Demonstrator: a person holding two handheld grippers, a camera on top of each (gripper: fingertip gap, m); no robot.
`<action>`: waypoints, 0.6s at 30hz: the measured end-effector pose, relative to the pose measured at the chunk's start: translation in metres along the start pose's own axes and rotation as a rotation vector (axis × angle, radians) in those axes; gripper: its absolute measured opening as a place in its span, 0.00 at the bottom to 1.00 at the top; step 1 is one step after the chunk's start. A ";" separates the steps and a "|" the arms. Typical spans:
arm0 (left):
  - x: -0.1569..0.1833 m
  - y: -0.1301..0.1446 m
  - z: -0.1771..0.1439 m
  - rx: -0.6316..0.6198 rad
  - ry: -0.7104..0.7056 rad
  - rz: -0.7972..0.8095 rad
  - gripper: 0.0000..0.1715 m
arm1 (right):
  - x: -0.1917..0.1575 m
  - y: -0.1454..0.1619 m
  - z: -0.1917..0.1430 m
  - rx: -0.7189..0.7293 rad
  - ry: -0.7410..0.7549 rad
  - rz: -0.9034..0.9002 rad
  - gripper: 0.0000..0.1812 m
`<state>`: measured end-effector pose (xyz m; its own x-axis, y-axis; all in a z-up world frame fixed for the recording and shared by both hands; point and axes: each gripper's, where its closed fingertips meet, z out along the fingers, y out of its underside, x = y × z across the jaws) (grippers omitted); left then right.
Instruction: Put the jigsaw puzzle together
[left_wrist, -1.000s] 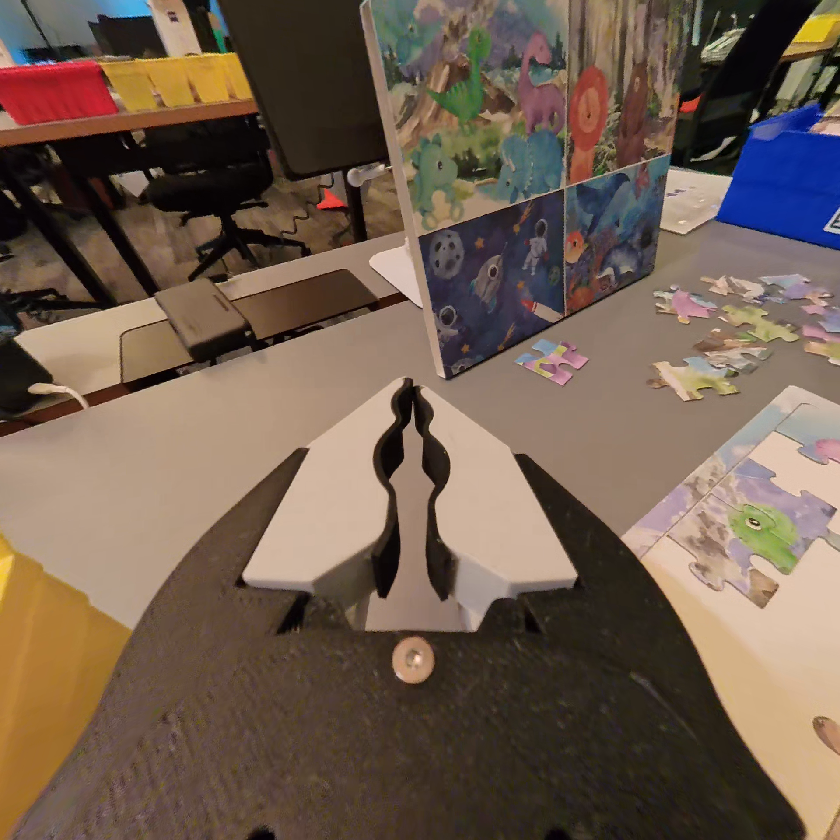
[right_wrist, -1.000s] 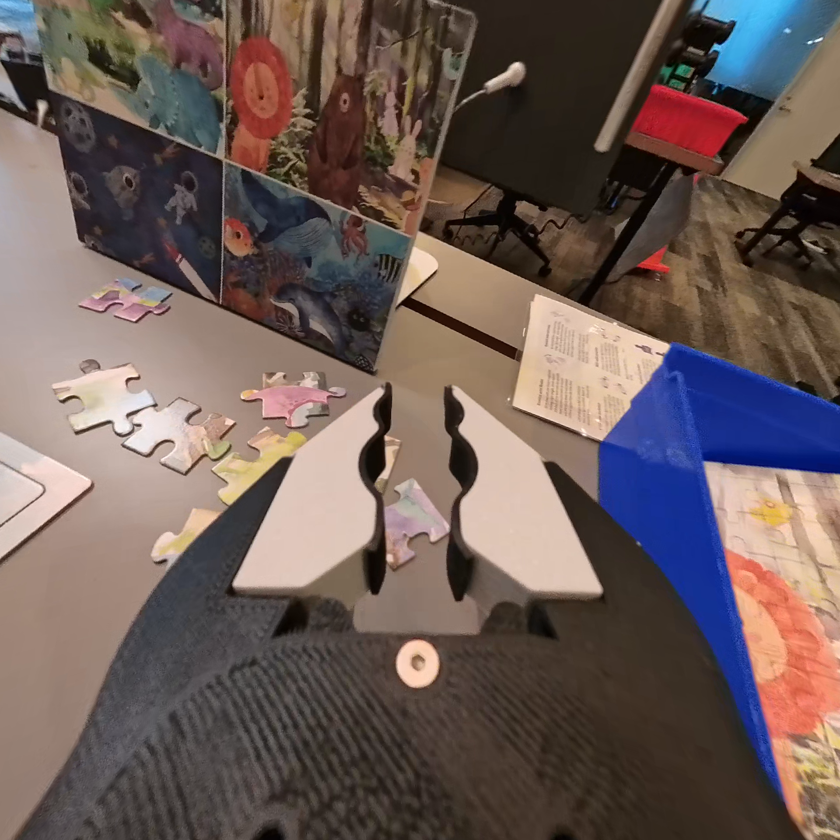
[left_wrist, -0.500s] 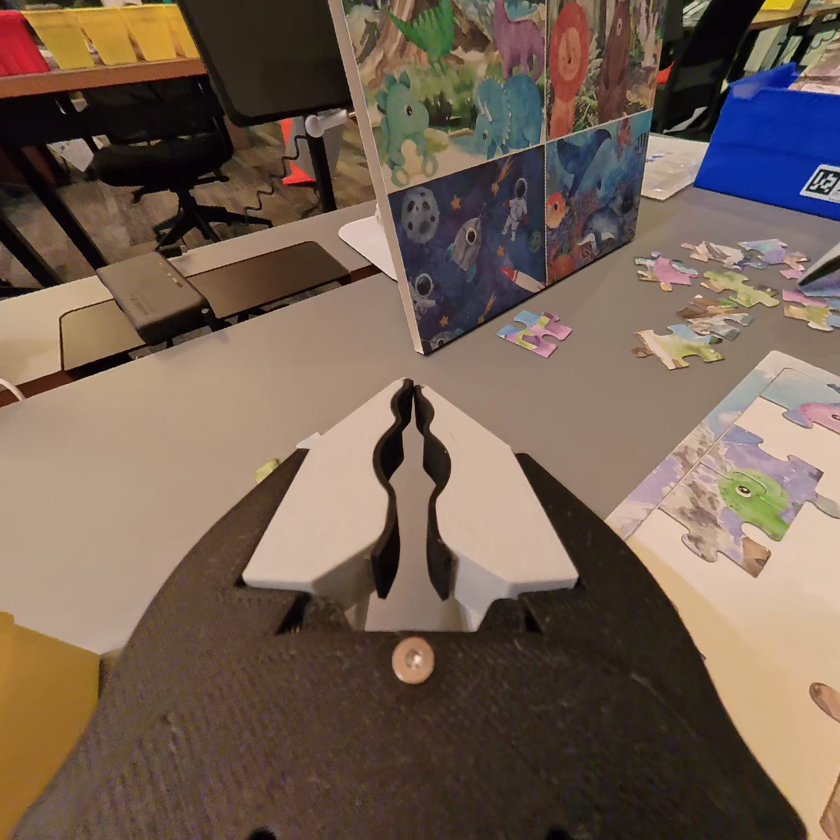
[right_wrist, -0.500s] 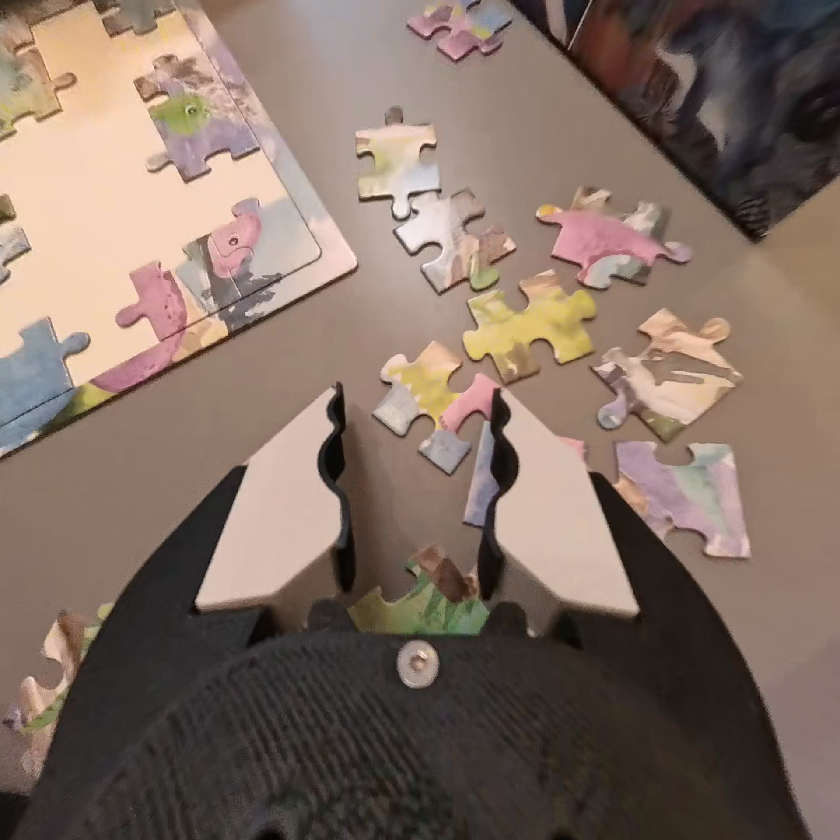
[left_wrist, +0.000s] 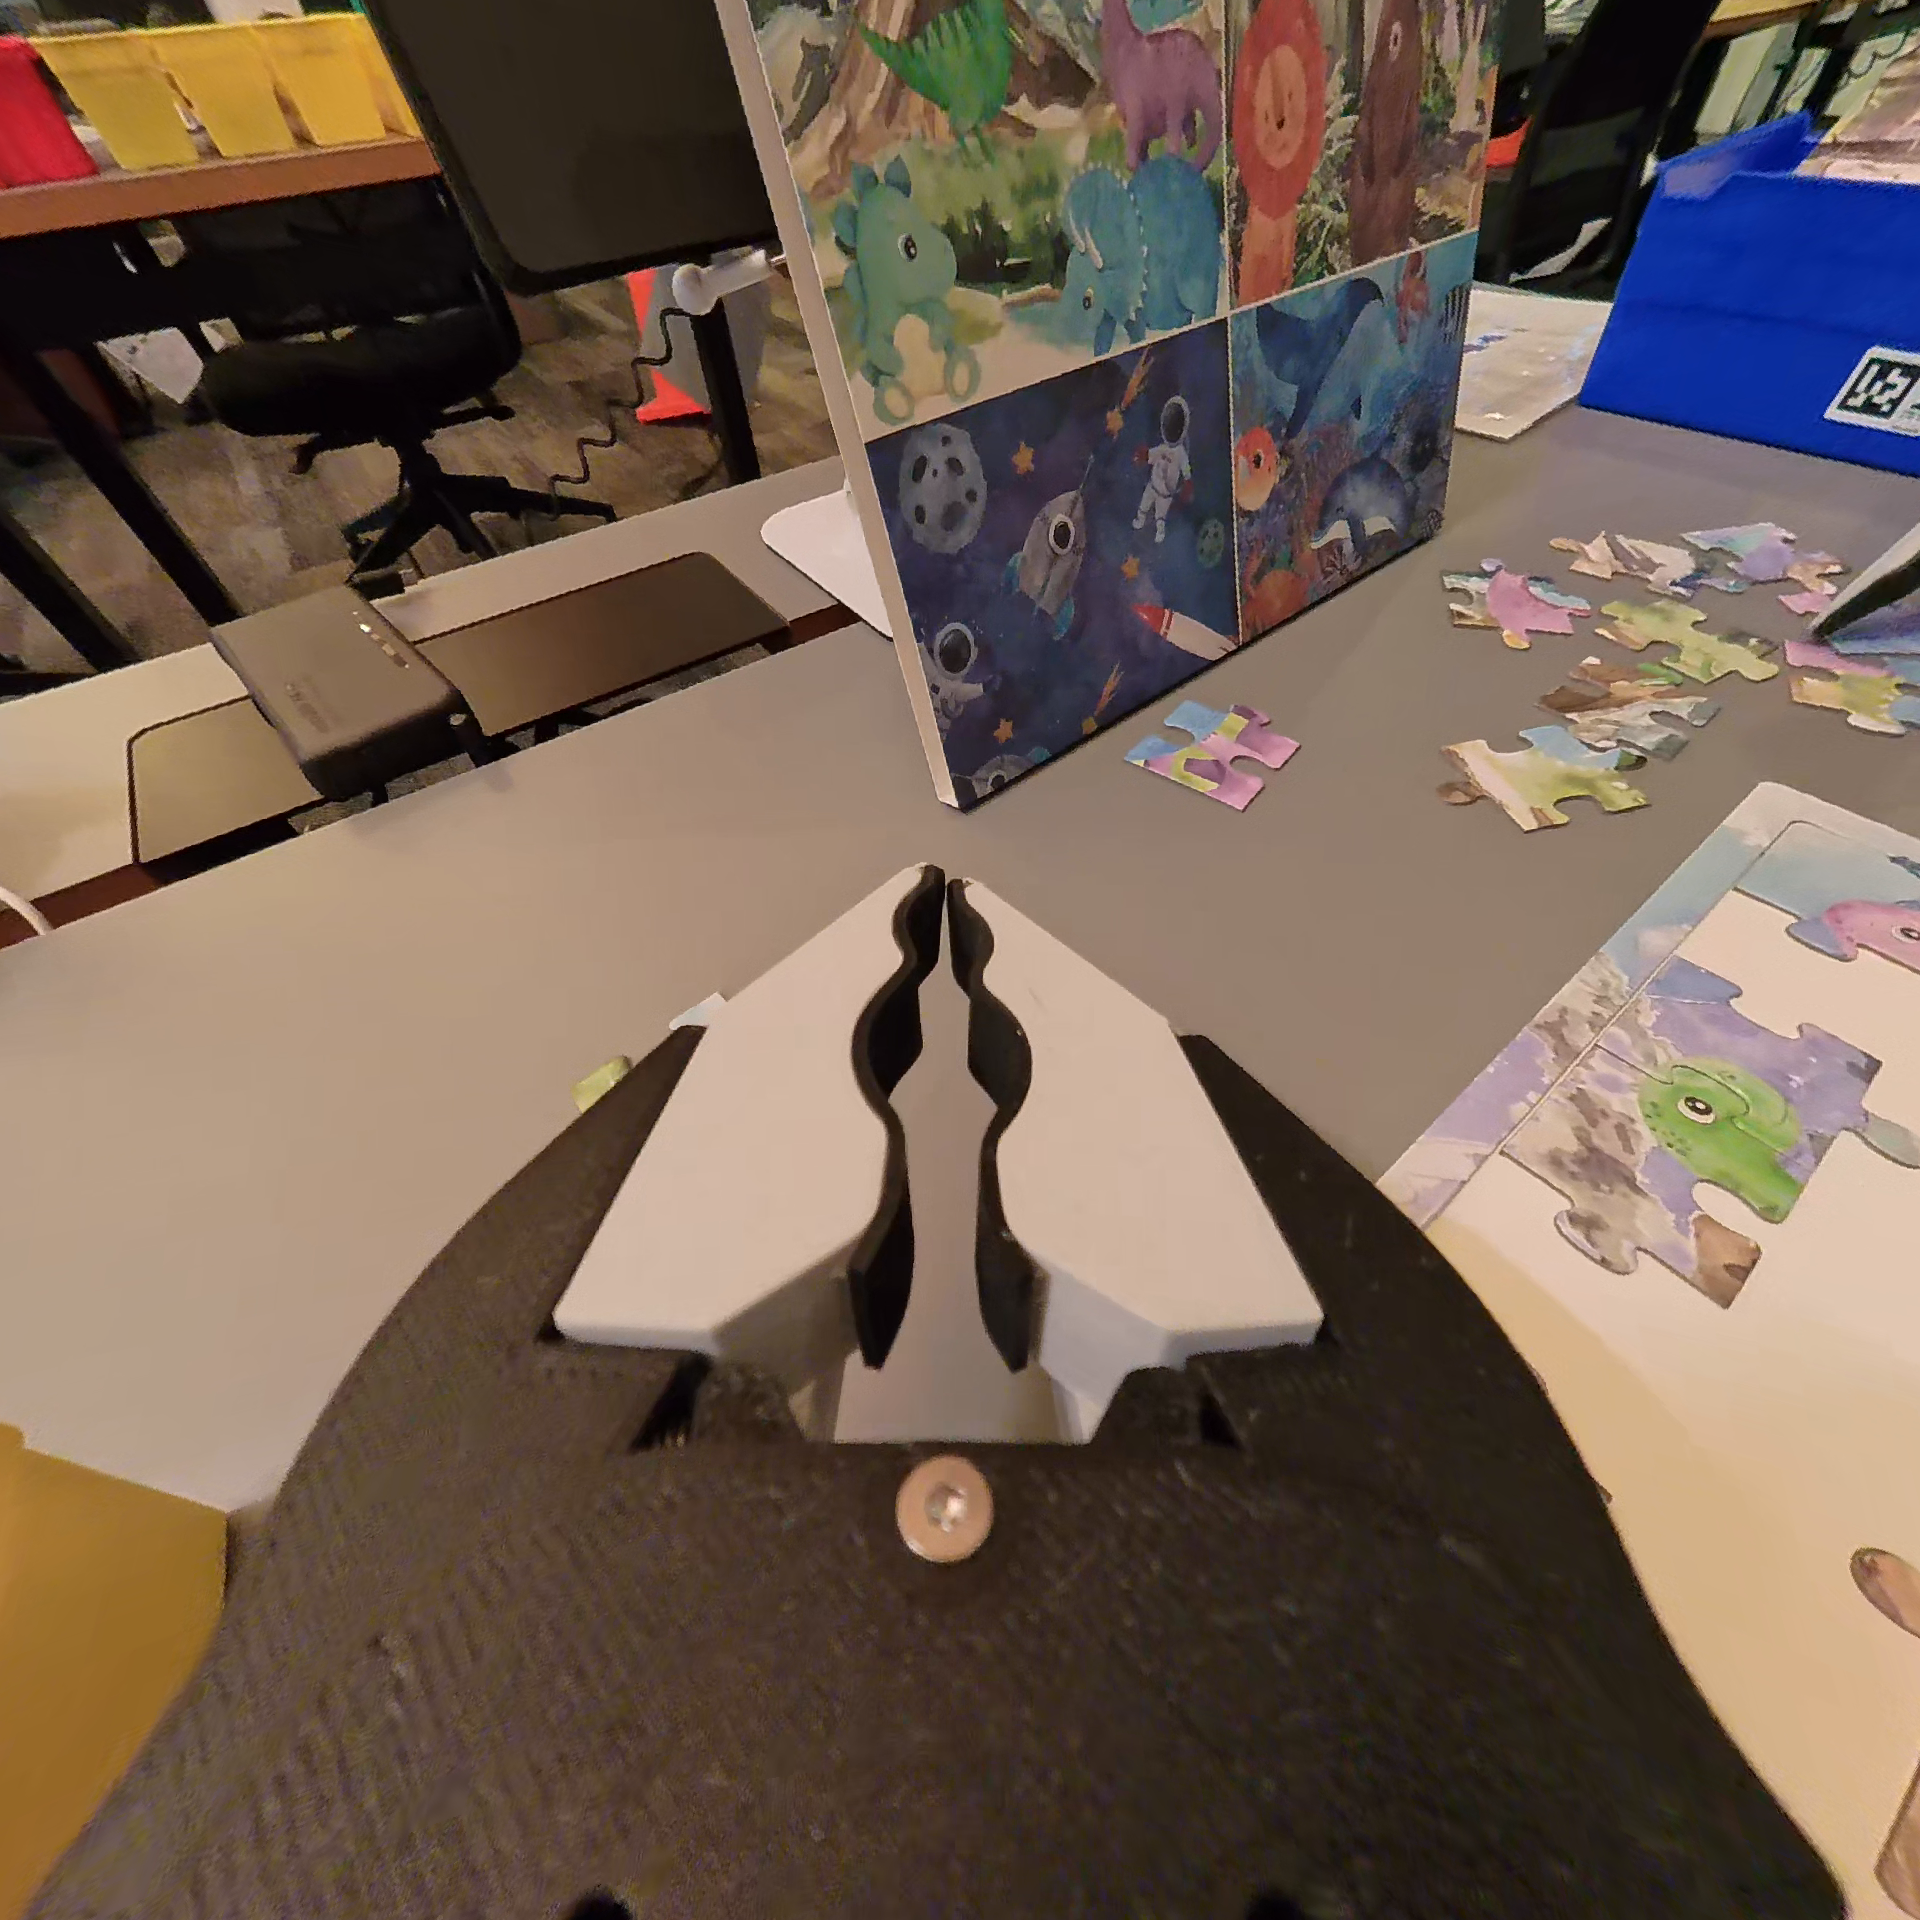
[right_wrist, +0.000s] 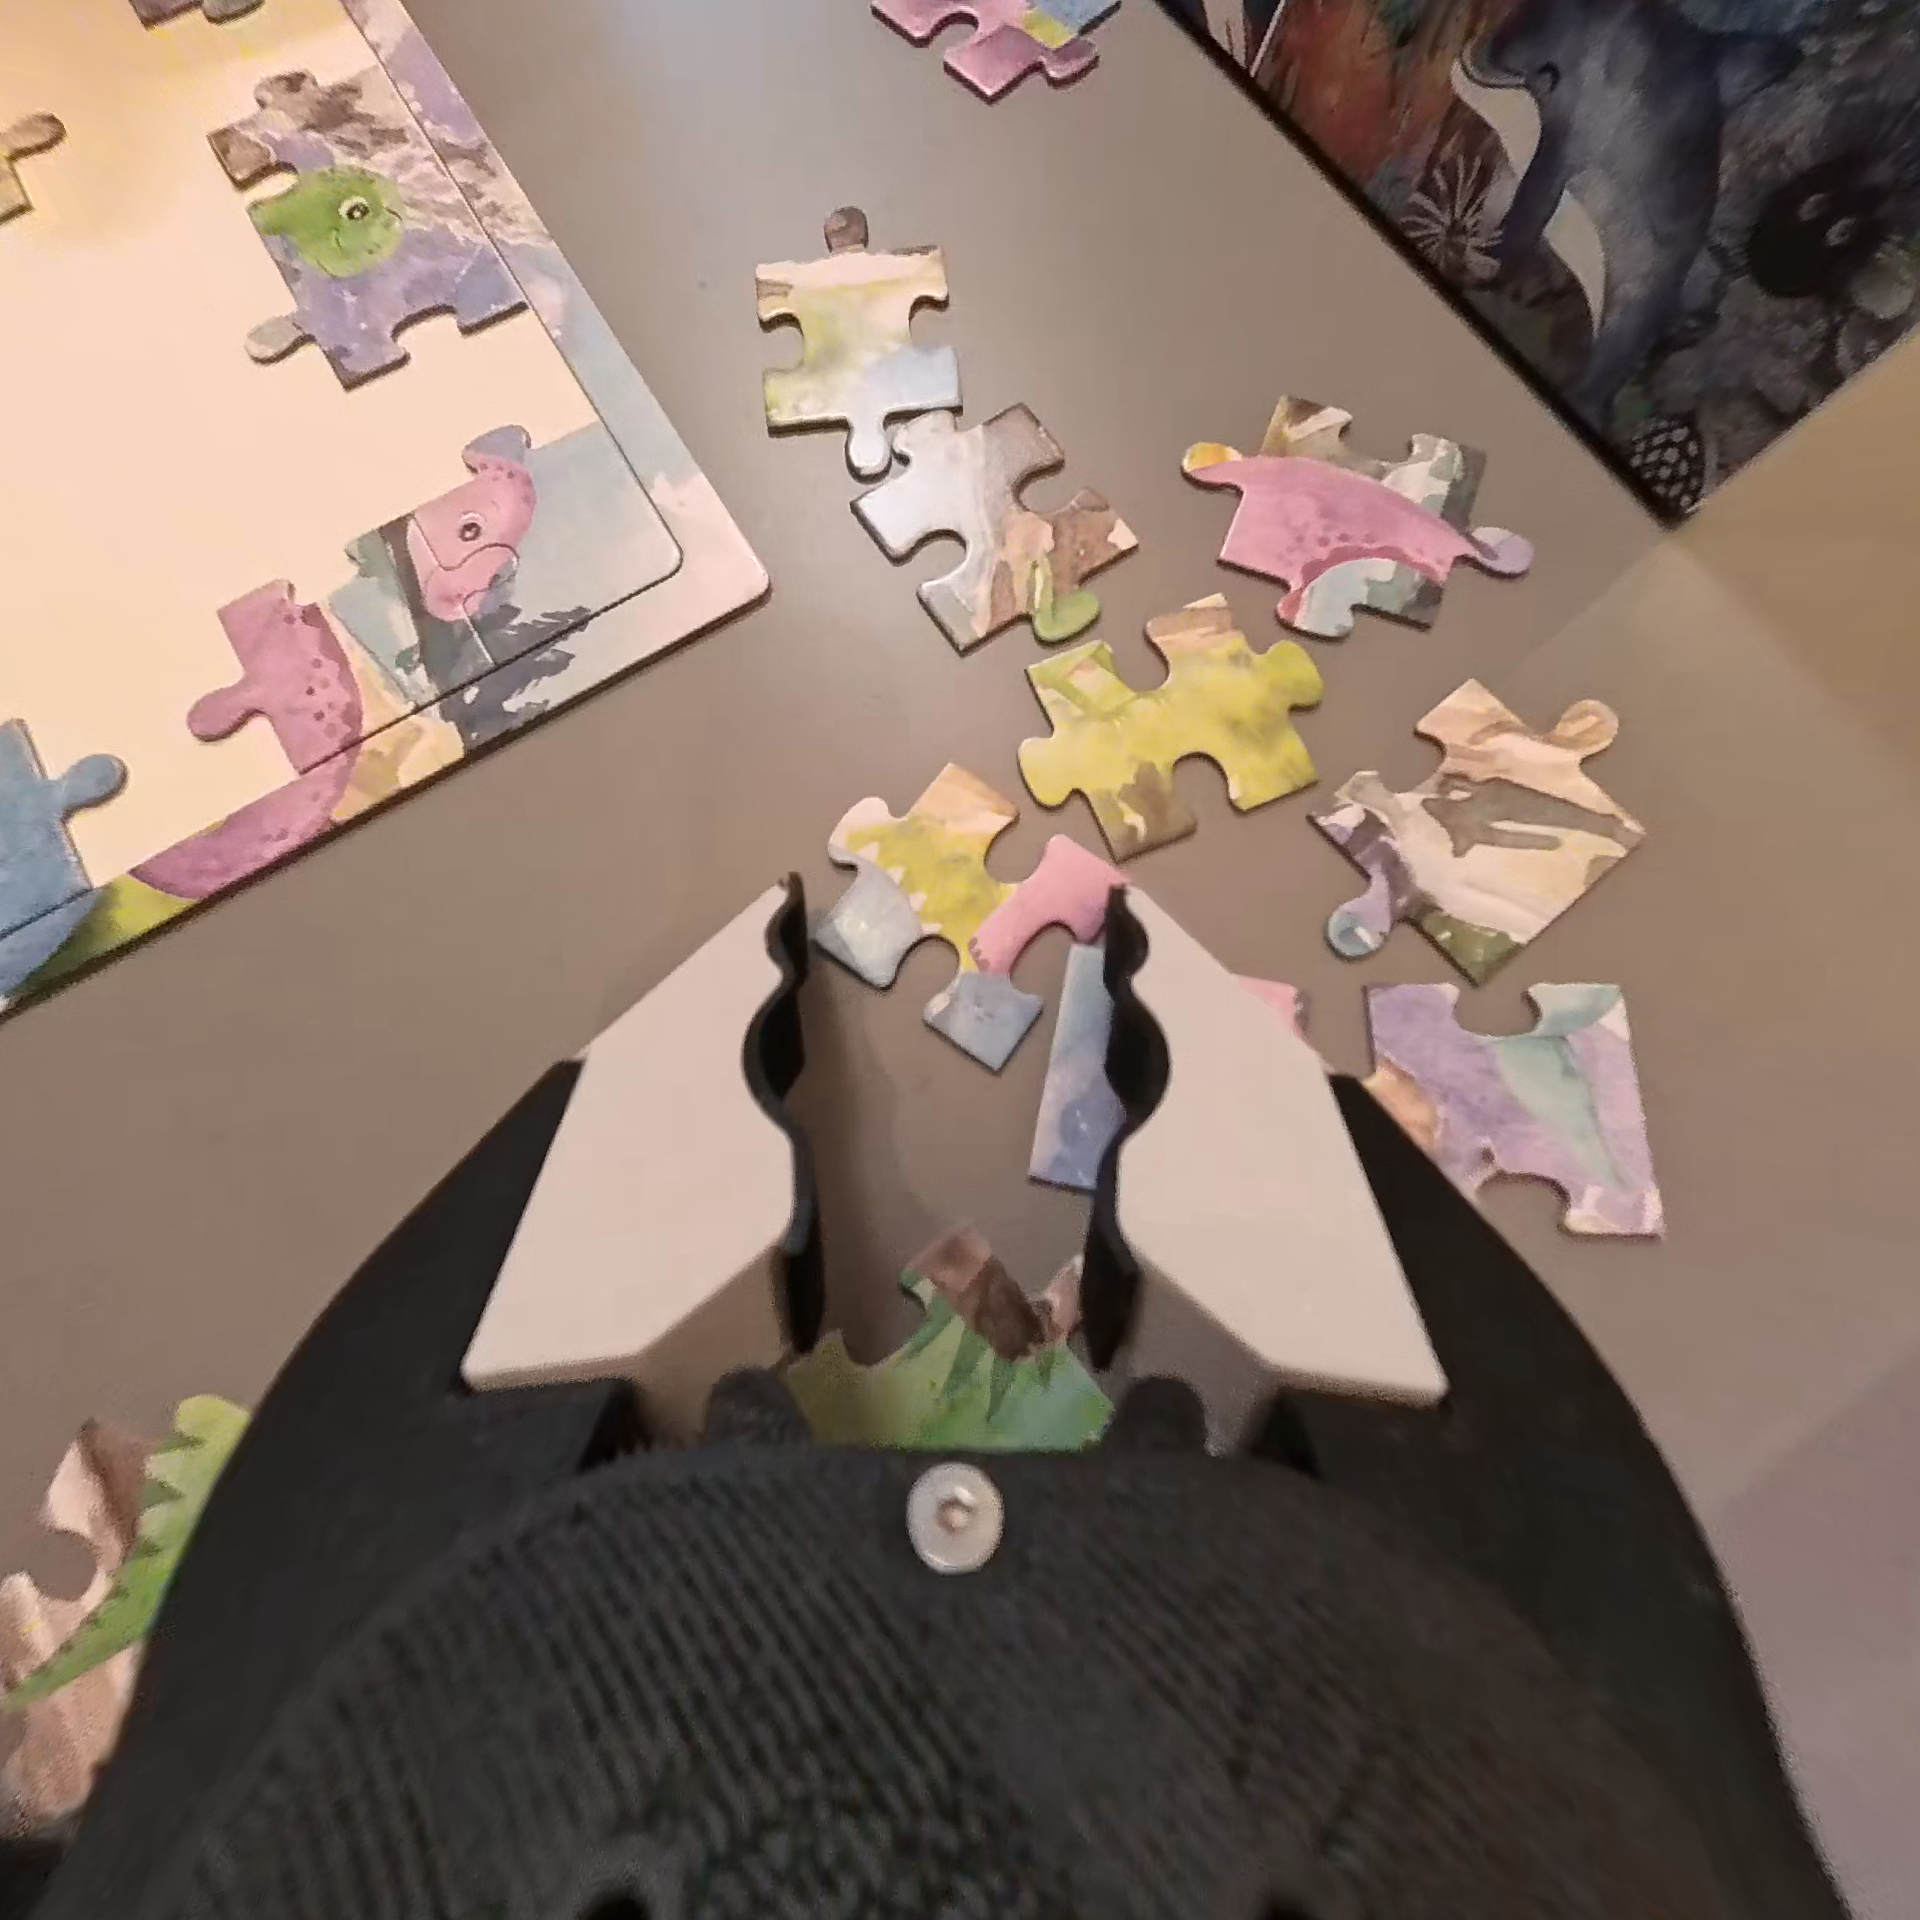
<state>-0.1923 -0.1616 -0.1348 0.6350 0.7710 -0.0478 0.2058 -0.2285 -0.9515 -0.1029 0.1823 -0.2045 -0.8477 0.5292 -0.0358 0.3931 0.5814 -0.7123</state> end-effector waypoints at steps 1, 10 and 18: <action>0.000 0.000 0.000 0.001 -0.003 0.002 0.00 | 0.001 0.003 -0.001 -0.007 -0.007 0.015 0.32; 0.001 0.001 0.001 0.003 0.006 -0.005 0.00 | 0.005 0.005 0.000 -0.024 0.019 0.011 0.24; 0.001 0.001 0.002 0.012 -0.002 0.011 0.00 | -0.005 0.004 0.000 -0.017 -0.050 -0.002 0.02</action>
<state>-0.1924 -0.1602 -0.1366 0.6359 0.7695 -0.0593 0.1892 -0.2299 -0.9546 -0.0970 0.1815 -0.2074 -0.8652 0.4966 -0.0698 0.3970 0.5933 -0.7003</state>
